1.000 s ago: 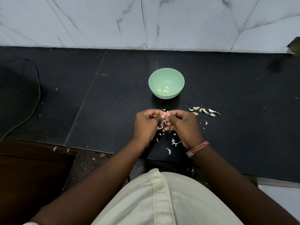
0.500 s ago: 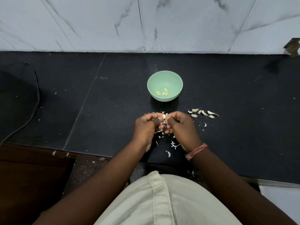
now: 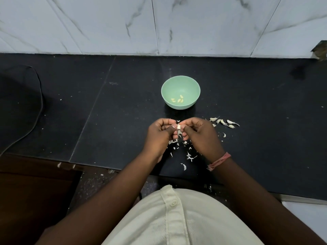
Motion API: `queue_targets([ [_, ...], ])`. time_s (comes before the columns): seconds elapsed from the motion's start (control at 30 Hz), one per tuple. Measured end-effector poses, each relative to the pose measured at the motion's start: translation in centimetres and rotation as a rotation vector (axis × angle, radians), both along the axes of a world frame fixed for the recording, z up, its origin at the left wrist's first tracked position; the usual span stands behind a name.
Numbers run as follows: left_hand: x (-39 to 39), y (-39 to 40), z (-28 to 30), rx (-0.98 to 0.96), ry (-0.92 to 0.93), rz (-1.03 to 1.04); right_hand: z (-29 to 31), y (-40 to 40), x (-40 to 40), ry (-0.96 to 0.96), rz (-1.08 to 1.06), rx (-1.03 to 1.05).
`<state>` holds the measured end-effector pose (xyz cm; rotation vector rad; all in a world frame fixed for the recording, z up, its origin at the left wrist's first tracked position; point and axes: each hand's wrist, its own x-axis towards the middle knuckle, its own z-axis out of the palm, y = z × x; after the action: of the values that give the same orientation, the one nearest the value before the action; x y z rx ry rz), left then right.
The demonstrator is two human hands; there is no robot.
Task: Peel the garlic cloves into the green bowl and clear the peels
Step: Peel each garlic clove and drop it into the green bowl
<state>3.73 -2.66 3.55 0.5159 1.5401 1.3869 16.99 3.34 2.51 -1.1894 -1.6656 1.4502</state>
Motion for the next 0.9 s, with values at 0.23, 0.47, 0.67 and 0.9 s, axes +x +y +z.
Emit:
queue_targets([
  [0.23,0.8,-0.3,0.4,0.067,-0.316,0.085,-0.3,-0.6,-0.1,-0.227,-0.056,0.206],
  [0.47,0.8,-0.3,0.9,0.045,-0.36,0.129,0.7,-0.8,0.1,-0.303,0.016,0.383],
  [0.67,0.6,-0.3,1.1,0.017,-0.339,0.105,1.0,-0.7,0.2,-0.304,0.015,0.383],
  [0.9,0.6,-0.1,1.2,-0.026,-0.269,0.036,1.1,-0.9,0.2,-0.329,-0.031,0.405],
])
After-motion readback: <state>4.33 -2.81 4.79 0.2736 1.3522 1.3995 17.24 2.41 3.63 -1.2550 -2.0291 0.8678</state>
